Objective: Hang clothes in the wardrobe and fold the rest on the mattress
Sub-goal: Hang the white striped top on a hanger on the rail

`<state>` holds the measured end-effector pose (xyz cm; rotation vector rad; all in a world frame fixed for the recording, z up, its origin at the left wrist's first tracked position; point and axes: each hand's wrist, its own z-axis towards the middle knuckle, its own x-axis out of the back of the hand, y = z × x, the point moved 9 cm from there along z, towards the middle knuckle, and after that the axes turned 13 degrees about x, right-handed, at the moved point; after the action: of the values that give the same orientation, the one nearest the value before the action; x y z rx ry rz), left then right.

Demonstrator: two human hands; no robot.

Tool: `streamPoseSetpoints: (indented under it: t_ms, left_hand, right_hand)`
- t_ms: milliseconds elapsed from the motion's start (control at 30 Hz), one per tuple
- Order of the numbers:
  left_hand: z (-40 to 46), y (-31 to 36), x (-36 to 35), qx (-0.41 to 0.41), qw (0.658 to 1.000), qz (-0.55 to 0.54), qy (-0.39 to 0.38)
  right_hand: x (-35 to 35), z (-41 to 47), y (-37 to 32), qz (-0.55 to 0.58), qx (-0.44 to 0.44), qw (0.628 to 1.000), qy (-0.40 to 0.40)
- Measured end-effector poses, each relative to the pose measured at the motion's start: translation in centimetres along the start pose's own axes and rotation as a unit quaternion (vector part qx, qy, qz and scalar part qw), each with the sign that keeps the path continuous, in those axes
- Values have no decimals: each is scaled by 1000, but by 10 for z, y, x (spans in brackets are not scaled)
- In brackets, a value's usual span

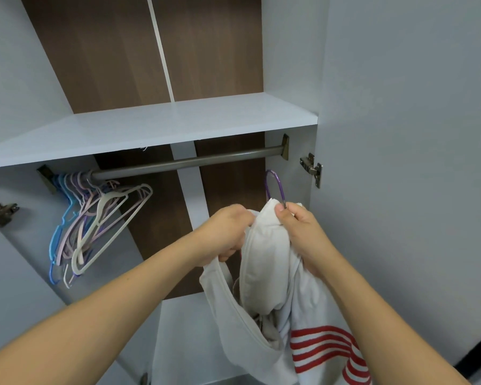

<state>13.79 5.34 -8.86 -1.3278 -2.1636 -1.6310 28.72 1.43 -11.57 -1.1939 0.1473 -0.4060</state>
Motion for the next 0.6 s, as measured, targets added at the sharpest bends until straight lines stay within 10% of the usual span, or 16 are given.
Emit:
streamPoseSetpoints:
  t_ms: [200, 600]
  left_hand:
    - [6, -24, 18, 101, 947, -304, -37]
    - [12, -3, 19, -32, 963, -266, -29]
  right_hand:
    - [6, -4, 8, 14, -43, 999, -4]
    - [-2, -5, 3, 137, -67, 988, -37]
